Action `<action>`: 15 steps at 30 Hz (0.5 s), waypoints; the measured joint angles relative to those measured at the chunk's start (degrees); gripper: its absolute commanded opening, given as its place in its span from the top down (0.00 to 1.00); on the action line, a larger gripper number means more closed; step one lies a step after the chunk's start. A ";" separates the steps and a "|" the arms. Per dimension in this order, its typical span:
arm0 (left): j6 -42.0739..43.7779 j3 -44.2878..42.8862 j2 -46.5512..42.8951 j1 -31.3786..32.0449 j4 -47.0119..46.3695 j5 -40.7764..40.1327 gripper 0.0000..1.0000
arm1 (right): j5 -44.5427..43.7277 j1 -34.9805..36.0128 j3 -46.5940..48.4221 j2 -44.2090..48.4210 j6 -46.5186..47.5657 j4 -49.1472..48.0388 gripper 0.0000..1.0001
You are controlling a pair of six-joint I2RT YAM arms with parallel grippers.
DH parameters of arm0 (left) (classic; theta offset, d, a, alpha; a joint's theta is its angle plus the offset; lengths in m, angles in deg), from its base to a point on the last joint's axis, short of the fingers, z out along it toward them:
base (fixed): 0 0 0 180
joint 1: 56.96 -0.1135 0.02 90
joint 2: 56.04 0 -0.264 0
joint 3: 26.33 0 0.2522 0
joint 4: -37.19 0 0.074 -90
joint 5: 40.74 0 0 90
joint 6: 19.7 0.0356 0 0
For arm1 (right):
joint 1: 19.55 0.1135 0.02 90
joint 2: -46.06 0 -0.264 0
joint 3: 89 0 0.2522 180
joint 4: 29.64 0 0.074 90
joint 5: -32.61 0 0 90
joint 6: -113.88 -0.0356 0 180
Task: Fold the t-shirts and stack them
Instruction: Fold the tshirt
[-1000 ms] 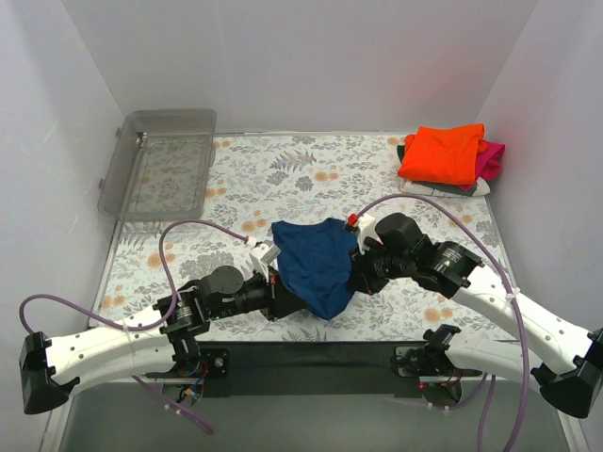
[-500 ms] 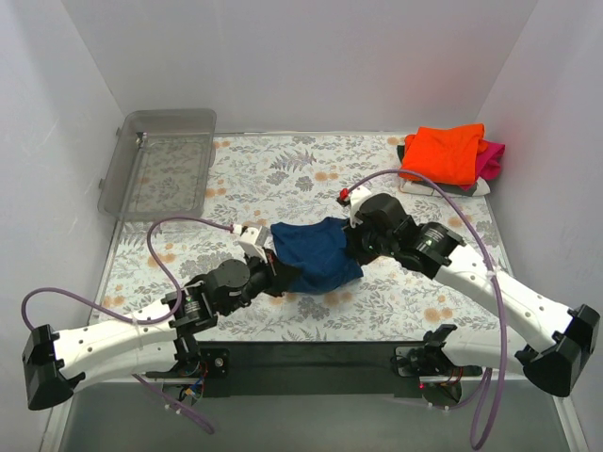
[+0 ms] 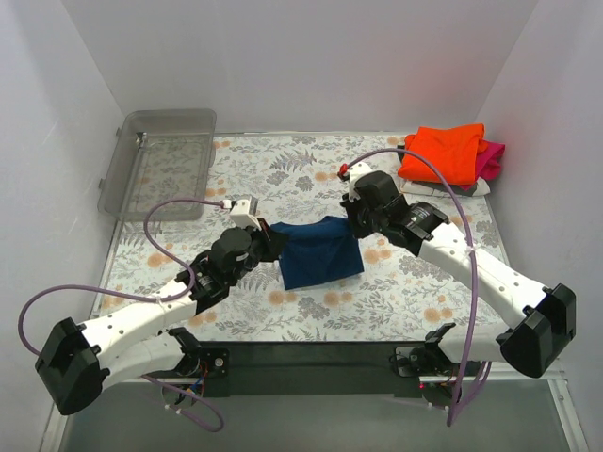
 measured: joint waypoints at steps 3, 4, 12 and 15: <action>0.70 -0.57 1.66 -2.38 -1.55 1.51 1.00 | 0.09 -1.70 0.20 -0.66 0.42 -1.53 0.99; 0.92 -0.98 2.32 -3.02 -2.03 2.01 1.00 | 0.09 -2.14 0.44 -0.94 0.66 -1.97 0.99; 2.03 -3.37 8.28 -8.83 -6.27 6.32 1.00 | 0.70 -4.81 3.32 -5.33 2.73 -6.14 0.99; 2.08 -3.41 10.03 -10.29 -7.37 7.63 1.00 | 1.07 -5.64 3.67 -6.91 3.15 -7.26 0.99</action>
